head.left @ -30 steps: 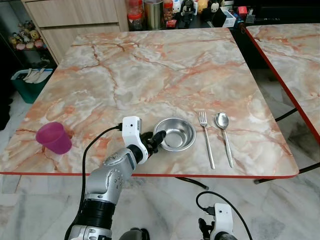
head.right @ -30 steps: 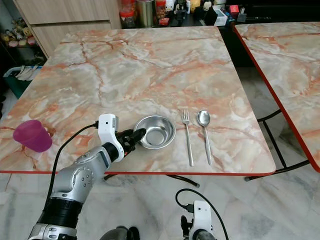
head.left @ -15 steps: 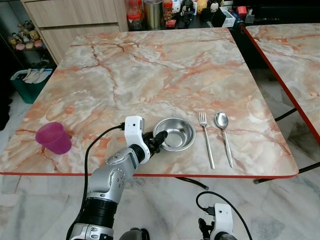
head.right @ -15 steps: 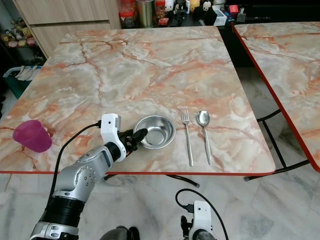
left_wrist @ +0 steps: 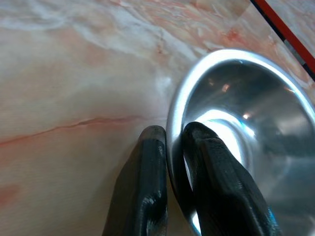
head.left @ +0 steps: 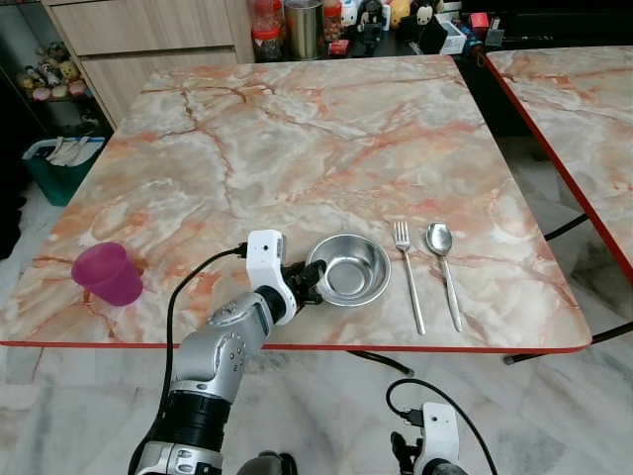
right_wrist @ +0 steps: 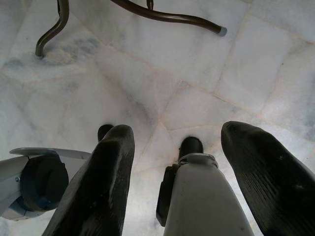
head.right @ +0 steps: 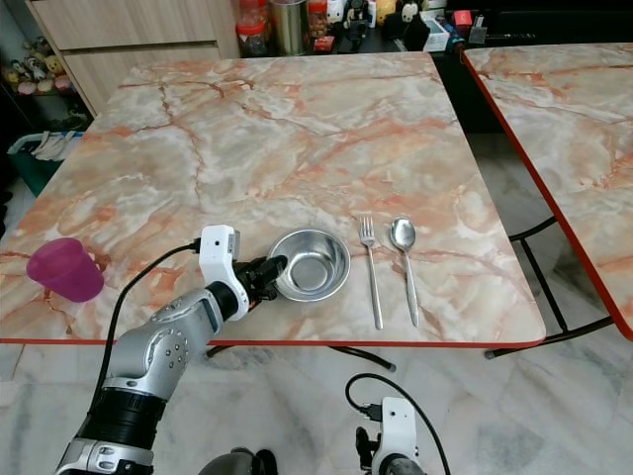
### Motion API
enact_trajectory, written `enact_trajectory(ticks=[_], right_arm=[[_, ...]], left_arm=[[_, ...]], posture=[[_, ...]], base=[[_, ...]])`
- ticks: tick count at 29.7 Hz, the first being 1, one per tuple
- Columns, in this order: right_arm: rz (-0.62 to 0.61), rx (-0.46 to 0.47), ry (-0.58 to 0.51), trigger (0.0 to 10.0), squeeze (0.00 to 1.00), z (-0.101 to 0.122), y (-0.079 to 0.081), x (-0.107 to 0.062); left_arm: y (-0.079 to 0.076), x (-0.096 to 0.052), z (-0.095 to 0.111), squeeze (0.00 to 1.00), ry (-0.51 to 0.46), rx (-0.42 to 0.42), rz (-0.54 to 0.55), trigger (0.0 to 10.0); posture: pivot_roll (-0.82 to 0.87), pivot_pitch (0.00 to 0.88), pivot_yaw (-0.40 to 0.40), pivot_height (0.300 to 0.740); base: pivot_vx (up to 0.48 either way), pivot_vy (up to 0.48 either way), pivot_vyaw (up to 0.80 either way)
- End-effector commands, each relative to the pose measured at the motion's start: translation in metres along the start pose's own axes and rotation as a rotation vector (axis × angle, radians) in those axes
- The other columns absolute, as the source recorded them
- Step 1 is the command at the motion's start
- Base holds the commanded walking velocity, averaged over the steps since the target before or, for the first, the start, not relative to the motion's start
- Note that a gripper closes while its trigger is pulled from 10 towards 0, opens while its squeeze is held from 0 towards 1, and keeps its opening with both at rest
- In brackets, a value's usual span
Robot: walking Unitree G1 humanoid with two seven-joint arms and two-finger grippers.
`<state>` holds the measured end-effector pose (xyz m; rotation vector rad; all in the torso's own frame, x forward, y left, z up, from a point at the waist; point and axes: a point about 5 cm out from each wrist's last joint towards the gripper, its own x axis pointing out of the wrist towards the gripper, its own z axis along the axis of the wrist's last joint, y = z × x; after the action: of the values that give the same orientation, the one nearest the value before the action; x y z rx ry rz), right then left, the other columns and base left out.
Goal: Setting the table
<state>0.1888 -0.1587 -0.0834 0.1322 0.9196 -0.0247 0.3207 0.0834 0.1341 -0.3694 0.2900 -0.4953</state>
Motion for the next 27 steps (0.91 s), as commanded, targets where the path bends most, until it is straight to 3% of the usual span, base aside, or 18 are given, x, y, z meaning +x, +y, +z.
enact_trajectory(ticks=[1,12,15,16,17,19,20,21,22,27], right_arm=[[0.011,-0.001,0.02,10.0,0.0,-0.004,0.003,0.0],[0.014,-0.015,0.018,10.0,0.0,-0.001,0.001,0.0],[0.009,-0.01,0.015,10.0,0.0,0.0,-0.001,0.0],[0.005,-0.01,0.014,10.0,0.0,0.001,-0.002,0.0],[0.005,-0.01,0.014,10.0,0.0,0.001,-0.002,0.0],[-0.006,-0.011,0.014,10.0,0.0,0.001,-0.006,0.0],[-0.006,-0.011,0.014,10.0,0.0,0.001,-0.006,0.0],[-0.008,-0.013,0.014,10.0,0.0,0.002,-0.007,0.0],[-0.012,-0.014,0.012,10.0,0.0,0.003,-0.008,0.0],[-0.024,-0.008,0.002,10.0,0.0,0.008,-0.012,0.0]], left_arm=[[0.005,-0.002,-0.005,0.0,0.033,0.009,0.018,0.0],[0.01,-0.005,-0.002,0.0,-0.02,-0.028,0.044,0.0],[0.01,-0.006,0.005,0.0,-0.087,-0.053,0.044,0.0],[0.008,-0.007,0.015,0.0,-0.166,-0.08,0.036,0.0],[0.008,-0.007,0.015,0.0,-0.166,-0.08,0.036,0.0],[0.005,-0.013,0.037,0.0,-0.343,-0.093,0.015,0.0],[0.005,-0.013,0.037,0.0,-0.343,-0.093,0.015,0.0],[0.005,-0.015,0.041,0.0,-0.372,-0.086,0.021,2.8],[0.006,-0.017,0.049,0.0,-0.433,-0.093,0.041,10.0],[0.013,-0.022,0.063,0.0,-0.553,-0.106,0.11,10.0]], posture=[[0.14,0.086,0.061,0.715],[0.13,0.079,0.052,0.715],[0.13,0.083,0.048,0.715],[0.13,0.084,0.037,0.715],[0.13,0.084,0.037,0.715],[0.13,0.087,0.024,0.715],[0.13,0.087,0.024,0.715],[0.13,0.087,0.024,0.715],[0.13,0.09,0.012,0.715],[0.12,0.091,0.0,0.715]], base=[[0.0,0.0,0.0],[0.0,0.0,0.0],[0.0,0.0,0.0],[0.0,0.0,0.0],[0.0,0.0,0.0],[0.0,0.0,0.0],[0.0,0.0,0.0],[0.0,0.0,0.0],[0.0,0.0,0.0],[0.0,0.0,0.0]])
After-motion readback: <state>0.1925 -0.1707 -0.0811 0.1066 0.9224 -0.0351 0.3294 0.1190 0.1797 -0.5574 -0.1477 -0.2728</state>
